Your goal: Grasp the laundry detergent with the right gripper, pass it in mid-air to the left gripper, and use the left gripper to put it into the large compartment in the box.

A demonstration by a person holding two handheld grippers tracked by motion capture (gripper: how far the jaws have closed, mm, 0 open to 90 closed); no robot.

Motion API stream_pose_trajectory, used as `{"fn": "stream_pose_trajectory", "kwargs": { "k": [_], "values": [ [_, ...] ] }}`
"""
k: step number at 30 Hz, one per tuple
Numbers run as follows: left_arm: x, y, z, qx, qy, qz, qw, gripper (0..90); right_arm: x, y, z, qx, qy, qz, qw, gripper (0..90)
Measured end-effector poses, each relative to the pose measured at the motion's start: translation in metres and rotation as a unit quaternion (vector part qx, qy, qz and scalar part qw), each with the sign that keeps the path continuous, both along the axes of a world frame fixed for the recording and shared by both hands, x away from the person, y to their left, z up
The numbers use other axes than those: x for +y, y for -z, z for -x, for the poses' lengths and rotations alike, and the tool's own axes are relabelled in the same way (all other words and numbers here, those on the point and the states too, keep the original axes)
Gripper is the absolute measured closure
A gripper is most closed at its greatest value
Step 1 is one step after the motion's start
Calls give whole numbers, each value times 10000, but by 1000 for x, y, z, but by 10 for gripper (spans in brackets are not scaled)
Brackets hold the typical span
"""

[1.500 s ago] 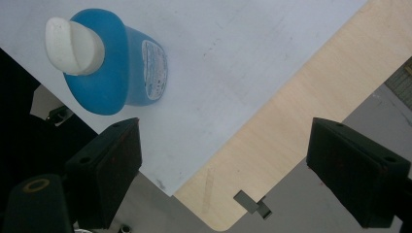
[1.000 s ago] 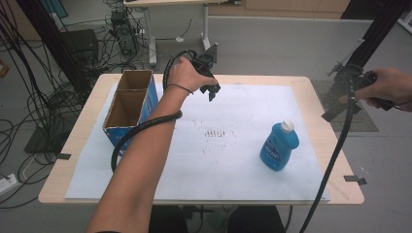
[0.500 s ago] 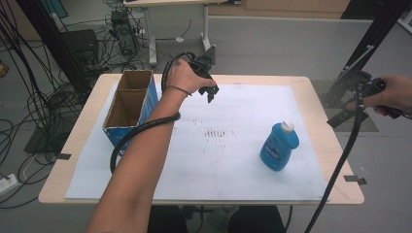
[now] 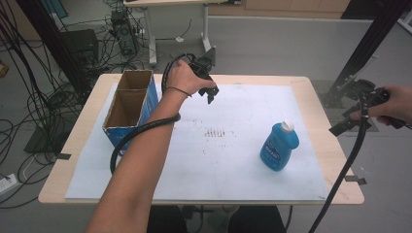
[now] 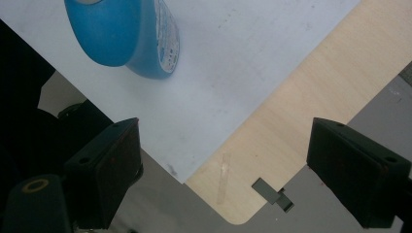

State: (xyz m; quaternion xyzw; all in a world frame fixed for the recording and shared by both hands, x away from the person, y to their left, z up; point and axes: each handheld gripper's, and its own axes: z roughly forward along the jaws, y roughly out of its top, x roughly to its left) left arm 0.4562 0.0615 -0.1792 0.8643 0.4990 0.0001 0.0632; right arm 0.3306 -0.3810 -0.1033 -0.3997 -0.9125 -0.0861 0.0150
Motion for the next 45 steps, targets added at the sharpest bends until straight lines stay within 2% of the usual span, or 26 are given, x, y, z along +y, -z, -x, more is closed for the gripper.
{"fn": "stream_pose_trajectory", "kwargs": {
  "k": [18, 35, 45],
  "values": [
    [1, 4, -4, 57, 2, 1, 10000, 97, -13, 13, 23, -120, -4, -220, 9997, 116],
    [-2, 6, -3, 54, 17, -22, 10000, 97, -20, 38, 49, -262, -8, -468, 9986, 96],
    [0, 9, -2, 63, -27, 36, 10000, 98, -22, 52, 62, -291, -11, -573, 9979, 83]
  ]
}}
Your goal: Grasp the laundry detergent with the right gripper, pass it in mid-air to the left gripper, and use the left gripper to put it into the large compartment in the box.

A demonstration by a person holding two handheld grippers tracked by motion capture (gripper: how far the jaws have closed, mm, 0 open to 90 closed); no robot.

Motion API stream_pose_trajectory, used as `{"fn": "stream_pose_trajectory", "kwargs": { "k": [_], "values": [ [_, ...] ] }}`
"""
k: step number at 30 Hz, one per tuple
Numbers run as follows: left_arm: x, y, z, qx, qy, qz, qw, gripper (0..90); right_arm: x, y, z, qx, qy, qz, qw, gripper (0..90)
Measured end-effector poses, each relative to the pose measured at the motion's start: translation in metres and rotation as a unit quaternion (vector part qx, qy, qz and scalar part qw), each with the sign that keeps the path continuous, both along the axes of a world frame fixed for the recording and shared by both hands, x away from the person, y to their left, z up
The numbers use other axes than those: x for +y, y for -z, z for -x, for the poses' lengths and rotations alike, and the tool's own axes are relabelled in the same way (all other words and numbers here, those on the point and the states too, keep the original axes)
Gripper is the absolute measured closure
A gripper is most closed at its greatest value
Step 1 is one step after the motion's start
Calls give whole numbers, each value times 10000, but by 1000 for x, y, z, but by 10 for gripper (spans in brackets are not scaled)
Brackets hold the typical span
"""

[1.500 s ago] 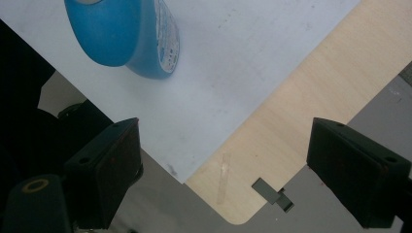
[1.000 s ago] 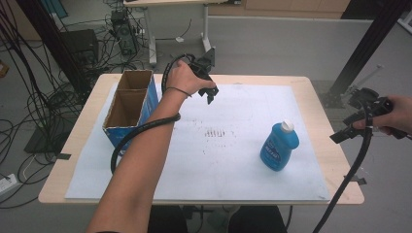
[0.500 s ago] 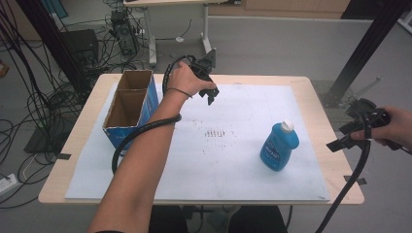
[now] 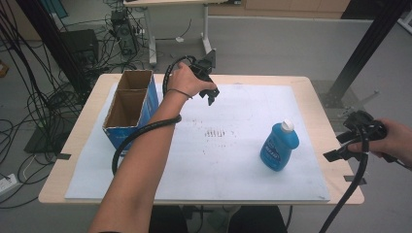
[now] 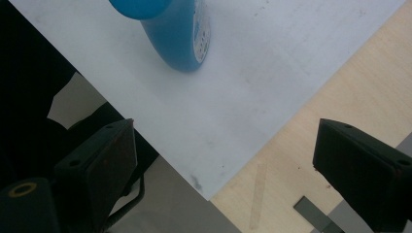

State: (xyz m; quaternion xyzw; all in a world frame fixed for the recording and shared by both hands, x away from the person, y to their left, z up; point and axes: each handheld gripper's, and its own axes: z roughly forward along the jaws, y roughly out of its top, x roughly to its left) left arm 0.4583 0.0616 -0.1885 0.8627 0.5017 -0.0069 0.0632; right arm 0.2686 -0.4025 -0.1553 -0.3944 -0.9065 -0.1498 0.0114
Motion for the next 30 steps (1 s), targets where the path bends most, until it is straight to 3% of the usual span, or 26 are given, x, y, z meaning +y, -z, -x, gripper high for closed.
{"fn": "stream_pose_trajectory", "kwargs": {
  "k": [30],
  "values": [
    [1, 6, 1, 20, 18, 6, 10000, 95, -4, 22, 23, -123, 97, -117, 9998, 62]
  ]
}}
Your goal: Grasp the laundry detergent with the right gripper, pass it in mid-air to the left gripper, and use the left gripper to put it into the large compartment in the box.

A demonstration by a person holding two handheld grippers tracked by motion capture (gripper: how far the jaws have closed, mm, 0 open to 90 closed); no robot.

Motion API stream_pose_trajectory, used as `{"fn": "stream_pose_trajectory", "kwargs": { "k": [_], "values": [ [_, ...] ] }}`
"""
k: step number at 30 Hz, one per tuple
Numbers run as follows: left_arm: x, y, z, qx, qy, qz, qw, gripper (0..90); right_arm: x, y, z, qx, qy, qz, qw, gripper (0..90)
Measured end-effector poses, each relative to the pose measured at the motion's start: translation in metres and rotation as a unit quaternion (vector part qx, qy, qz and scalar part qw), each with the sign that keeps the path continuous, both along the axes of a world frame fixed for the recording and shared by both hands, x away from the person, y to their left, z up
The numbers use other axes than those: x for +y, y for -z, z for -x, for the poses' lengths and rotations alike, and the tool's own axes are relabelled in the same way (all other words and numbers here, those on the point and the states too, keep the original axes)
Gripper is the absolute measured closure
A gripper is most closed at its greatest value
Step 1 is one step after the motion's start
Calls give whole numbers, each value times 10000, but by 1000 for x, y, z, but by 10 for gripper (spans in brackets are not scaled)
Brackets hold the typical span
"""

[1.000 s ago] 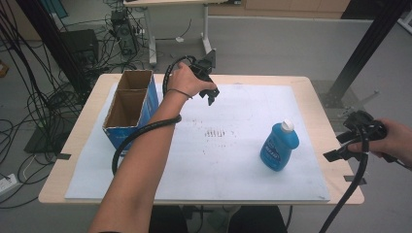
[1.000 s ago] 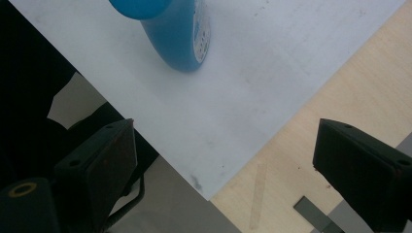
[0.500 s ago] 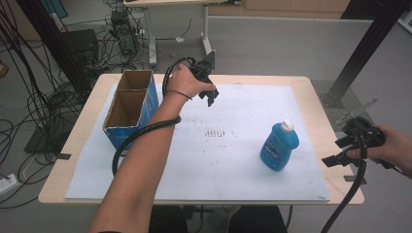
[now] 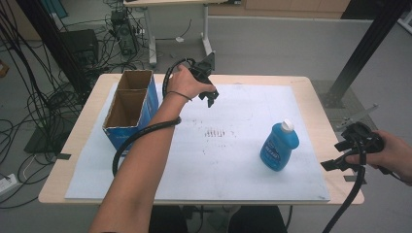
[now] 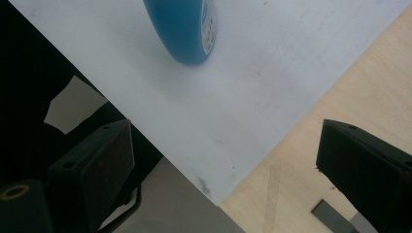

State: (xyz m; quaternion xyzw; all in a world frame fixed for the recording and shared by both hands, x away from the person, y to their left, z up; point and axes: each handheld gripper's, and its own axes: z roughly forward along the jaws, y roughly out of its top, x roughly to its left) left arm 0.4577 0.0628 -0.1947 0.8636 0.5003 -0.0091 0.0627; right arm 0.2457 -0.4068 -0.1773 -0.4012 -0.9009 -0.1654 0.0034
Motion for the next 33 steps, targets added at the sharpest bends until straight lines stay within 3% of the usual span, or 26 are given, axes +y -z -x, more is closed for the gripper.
{"fn": "stream_pose_trajectory", "kwargs": {
  "k": [16, 33],
  "values": [
    [-1, 1, 1, 14, 13, -13, 10000, 94, 2, 14, 11, -56, -8, -106, 9999, 41],
    [-3, 3, 1, 15, 1, -6, 10000, 94, 0, 31, 27, -269, 100, -281, 9992, 36]
  ]
}}
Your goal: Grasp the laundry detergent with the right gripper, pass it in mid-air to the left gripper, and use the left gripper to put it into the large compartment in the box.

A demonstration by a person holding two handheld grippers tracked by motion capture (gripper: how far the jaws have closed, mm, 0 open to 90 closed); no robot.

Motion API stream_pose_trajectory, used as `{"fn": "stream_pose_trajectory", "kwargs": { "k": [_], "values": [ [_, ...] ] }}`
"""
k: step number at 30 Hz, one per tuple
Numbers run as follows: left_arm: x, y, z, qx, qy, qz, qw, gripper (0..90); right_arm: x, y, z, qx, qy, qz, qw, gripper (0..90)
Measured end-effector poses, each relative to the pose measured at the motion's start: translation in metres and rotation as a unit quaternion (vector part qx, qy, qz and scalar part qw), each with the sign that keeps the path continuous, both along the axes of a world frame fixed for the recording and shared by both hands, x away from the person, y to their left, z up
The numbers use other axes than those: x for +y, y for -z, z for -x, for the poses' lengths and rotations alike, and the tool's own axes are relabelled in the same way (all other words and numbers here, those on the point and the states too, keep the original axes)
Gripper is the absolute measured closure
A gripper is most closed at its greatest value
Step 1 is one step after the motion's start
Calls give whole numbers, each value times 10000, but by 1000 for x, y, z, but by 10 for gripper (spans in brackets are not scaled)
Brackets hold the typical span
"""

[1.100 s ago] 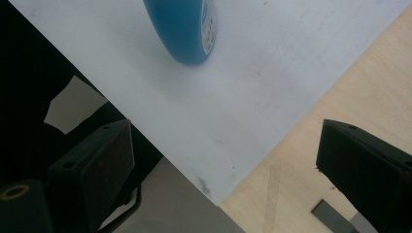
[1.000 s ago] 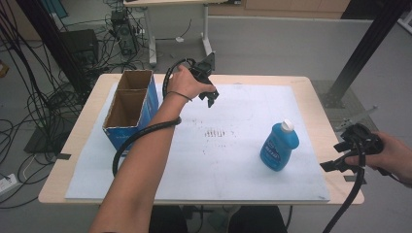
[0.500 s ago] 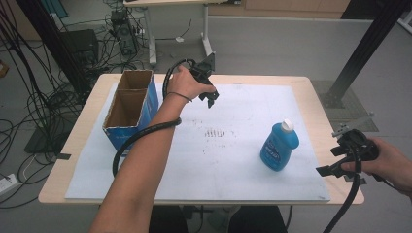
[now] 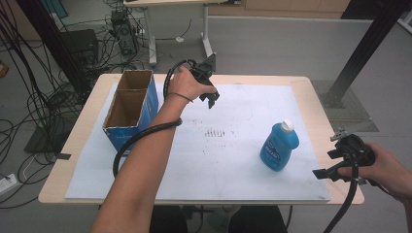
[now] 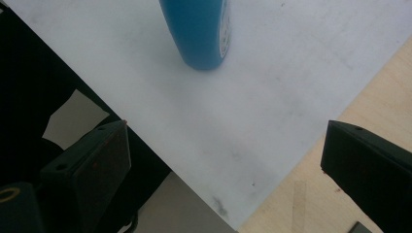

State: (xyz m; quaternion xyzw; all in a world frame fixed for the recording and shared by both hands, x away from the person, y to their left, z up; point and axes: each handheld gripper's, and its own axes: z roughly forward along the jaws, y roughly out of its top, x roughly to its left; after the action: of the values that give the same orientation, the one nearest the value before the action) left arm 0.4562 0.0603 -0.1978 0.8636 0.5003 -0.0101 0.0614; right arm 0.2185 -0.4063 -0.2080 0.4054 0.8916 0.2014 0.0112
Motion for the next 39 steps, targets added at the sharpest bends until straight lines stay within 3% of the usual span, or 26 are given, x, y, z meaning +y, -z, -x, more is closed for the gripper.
{"fn": "stream_pose_trajectory", "kwargs": {
  "k": [27, 39],
  "values": [
    [-3, 1, 1, -25, 25, 22, 10000, 94, -4, 40, 29, -482, 276, -379, 9977, 43],
    [-1, 5, 2, 4, 10, 47, 10000, 94, -1, 56, 36, -711, 231, -520, 9958, 46]
  ]
}}
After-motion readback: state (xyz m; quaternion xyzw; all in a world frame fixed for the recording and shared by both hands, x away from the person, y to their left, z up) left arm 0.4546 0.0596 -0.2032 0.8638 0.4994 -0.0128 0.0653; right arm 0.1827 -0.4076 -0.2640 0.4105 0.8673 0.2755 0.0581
